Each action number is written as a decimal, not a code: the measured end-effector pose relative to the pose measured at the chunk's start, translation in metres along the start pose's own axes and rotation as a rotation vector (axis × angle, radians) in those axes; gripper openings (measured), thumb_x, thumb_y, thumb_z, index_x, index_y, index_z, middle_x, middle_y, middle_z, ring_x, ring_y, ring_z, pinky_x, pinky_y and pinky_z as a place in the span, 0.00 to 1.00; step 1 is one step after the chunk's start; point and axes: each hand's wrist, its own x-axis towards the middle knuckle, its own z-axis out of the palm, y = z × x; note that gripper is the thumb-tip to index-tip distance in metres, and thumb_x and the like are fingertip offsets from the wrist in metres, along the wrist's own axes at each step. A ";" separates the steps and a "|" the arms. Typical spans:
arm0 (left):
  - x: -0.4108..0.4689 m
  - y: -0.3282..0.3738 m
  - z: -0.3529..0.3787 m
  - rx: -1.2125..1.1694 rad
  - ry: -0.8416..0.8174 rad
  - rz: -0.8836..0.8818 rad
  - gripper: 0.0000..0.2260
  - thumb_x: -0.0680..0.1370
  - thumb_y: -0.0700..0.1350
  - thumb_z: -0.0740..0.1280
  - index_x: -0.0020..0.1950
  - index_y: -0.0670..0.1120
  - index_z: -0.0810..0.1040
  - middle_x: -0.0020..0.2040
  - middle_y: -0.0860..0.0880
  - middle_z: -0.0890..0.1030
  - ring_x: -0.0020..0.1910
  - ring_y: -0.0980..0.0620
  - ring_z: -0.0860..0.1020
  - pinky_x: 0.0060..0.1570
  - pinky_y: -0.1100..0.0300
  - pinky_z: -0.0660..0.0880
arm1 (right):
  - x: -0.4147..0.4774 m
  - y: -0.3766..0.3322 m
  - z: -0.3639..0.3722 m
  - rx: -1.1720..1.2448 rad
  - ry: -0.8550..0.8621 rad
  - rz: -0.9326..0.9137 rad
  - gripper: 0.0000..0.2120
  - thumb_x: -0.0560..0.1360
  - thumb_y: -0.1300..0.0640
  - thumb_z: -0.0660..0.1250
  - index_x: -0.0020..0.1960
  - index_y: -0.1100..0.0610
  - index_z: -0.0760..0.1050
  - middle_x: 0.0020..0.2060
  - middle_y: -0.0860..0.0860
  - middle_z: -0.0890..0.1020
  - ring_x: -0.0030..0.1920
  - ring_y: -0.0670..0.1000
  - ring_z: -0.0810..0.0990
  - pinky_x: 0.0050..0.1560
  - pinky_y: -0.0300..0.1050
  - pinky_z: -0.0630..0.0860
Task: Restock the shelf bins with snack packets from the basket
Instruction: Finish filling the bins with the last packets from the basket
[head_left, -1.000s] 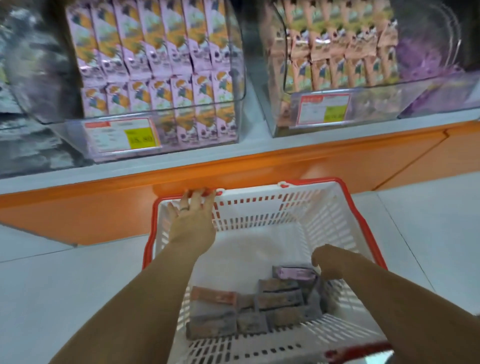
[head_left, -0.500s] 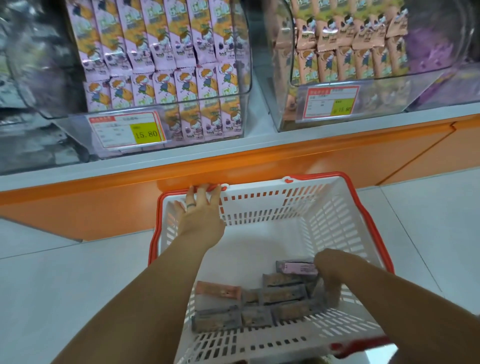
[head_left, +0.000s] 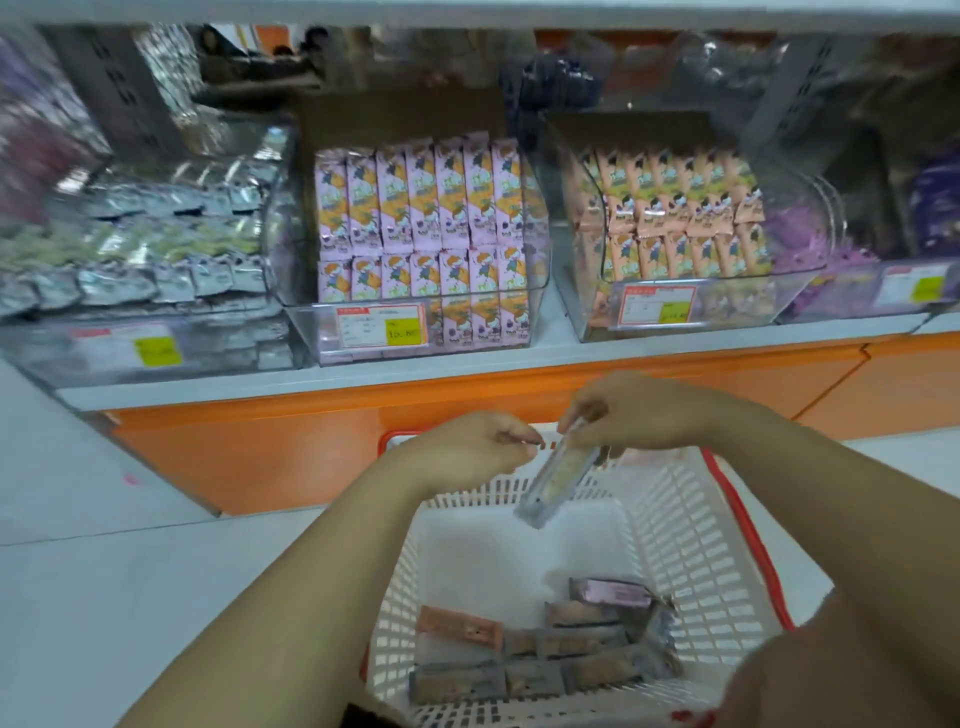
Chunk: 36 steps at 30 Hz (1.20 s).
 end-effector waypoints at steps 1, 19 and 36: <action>-0.010 0.001 -0.004 -0.012 0.034 0.020 0.11 0.80 0.48 0.62 0.62 0.51 0.75 0.54 0.54 0.77 0.52 0.57 0.76 0.48 0.68 0.71 | -0.004 -0.007 -0.002 0.064 0.029 -0.014 0.09 0.76 0.57 0.66 0.53 0.59 0.80 0.45 0.53 0.83 0.38 0.48 0.83 0.39 0.38 0.78; -0.101 -0.029 -0.026 -1.203 0.708 0.099 0.25 0.78 0.40 0.67 0.72 0.45 0.62 0.57 0.43 0.80 0.48 0.49 0.83 0.49 0.56 0.78 | 0.007 -0.099 0.037 0.353 0.391 -0.426 0.15 0.69 0.68 0.73 0.45 0.48 0.77 0.48 0.49 0.79 0.50 0.47 0.80 0.49 0.36 0.77; -0.112 -0.012 -0.045 -1.271 1.034 0.306 0.09 0.78 0.39 0.65 0.55 0.49 0.69 0.54 0.43 0.78 0.47 0.51 0.81 0.43 0.56 0.79 | 0.022 -0.138 0.073 0.360 0.552 -0.753 0.24 0.67 0.72 0.66 0.45 0.41 0.76 0.57 0.33 0.76 0.60 0.39 0.75 0.58 0.43 0.76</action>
